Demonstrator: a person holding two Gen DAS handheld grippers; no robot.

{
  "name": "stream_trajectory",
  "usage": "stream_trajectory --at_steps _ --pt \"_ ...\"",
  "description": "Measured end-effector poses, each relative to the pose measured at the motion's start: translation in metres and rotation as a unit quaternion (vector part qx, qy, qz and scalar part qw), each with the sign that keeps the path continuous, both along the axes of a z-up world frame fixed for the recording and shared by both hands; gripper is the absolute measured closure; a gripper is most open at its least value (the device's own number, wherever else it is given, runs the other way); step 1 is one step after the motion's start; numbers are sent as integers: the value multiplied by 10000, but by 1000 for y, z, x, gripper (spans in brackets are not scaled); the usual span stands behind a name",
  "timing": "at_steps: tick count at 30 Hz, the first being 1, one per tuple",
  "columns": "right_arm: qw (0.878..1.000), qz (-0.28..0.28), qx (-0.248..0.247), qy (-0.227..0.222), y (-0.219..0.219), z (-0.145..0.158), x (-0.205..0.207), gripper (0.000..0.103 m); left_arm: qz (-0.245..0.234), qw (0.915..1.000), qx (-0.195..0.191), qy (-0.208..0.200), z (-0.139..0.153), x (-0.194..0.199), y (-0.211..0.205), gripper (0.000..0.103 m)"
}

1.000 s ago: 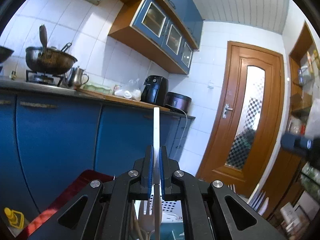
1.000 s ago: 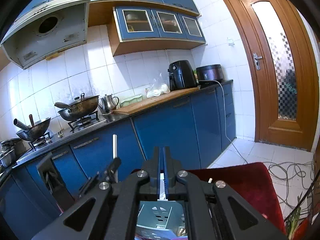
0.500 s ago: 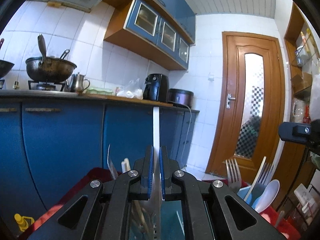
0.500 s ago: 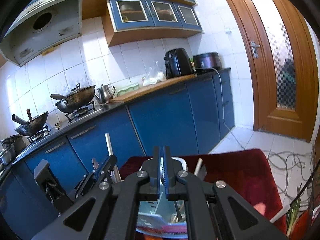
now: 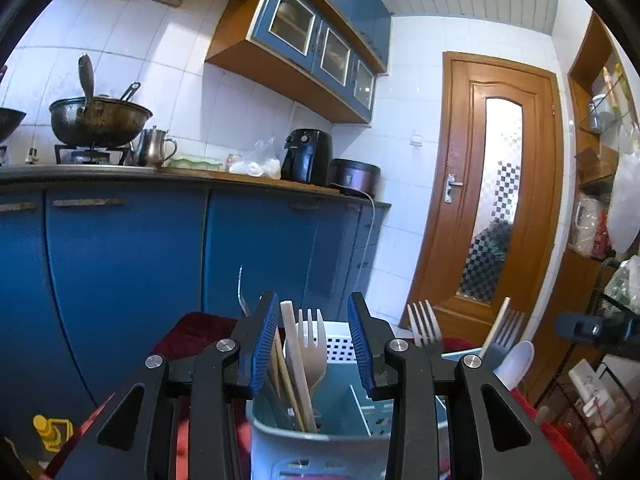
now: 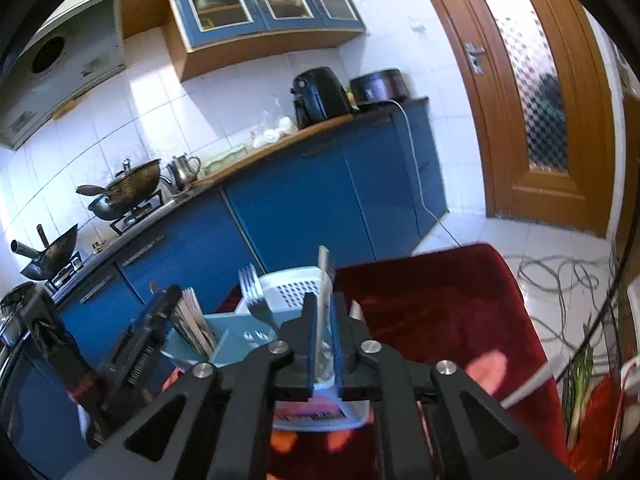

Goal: Organize utensils
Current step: 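Open both tools and withdraw them from the holder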

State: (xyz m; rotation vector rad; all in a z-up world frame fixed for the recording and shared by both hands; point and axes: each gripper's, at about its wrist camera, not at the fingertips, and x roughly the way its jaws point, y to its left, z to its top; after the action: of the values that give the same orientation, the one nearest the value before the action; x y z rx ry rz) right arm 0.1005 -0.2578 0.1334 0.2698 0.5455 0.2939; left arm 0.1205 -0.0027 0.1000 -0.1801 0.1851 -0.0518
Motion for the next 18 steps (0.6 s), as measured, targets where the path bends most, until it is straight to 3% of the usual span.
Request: stream_trajectory --at_steps 5,12,18 --pt "9994 -151 -90 285 -16 -19 -7 86 -67 10000 20 68 6 -16 4 66" --pt "9945 -251 -622 800 -34 -55 -23 76 -105 9998 -46 172 8 -42 9 66" --pt "9892 -161 -1096 963 -30 -75 -37 67 -150 9987 -174 446 0 -56 13 66"
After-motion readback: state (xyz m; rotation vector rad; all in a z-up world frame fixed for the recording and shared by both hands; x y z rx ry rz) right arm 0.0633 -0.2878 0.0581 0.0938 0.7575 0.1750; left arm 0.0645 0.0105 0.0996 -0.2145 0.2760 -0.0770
